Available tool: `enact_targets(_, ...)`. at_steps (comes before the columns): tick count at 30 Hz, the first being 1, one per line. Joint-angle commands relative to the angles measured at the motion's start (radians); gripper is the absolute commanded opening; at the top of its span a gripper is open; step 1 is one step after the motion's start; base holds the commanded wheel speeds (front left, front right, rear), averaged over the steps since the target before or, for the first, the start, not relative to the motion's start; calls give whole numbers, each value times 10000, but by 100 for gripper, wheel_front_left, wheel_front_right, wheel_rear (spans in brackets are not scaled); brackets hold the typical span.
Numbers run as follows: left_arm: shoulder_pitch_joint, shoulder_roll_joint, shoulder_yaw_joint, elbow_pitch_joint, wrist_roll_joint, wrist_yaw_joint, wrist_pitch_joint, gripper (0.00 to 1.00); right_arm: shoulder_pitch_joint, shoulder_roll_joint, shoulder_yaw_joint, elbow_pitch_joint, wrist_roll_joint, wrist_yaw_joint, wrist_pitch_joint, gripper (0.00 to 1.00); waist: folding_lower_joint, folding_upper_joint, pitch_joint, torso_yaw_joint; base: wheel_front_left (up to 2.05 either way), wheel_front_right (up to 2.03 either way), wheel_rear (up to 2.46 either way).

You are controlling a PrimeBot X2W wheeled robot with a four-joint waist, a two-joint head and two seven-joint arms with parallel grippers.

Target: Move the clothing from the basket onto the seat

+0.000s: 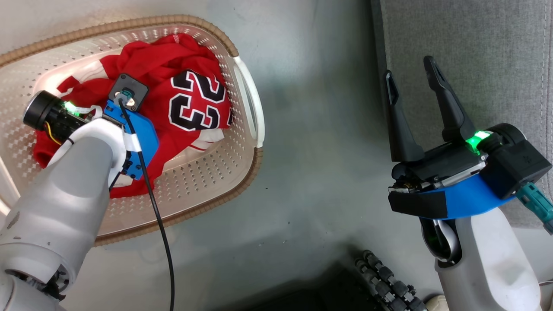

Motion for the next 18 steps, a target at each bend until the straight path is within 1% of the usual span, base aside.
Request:
enact_targets(1, -133, -20, -33, -36, -90, -5, -123, 0, -160, -10, -9, 7, 28, 1, -31, 100, -1, 1, -66, 32, 0, 0, 0)
enact_targets(7, 117, -190, -88, -271, -535, -5, -758, 0, -178, -10, -100, 140, -60, 1, -31, 100, -1, 1, -497, 269, 0, 0, 0)
enact_targets(9, 207, -309, 72, -438, -908, -5, -1143, 0, -184, -10, -119, 212, -156, 1, -31, 100, -1, 1, -720, 407, 0, 0, 0)
enact_targets(13, 415, -533, 104, -804, -1318, -5, -1820, 0, -112, -11, -231, 357, -371, 1, -31, 100, -1, 1, -1278, 773, 0, 0, 0)
enact_targets(18, 669, -669, 134, -1301, -1645, -5, -2138, 0, 28, -14, -277, 558, -595, 1, -31, 100, -1, 1, -2085, 1201, 0, 0, 0)
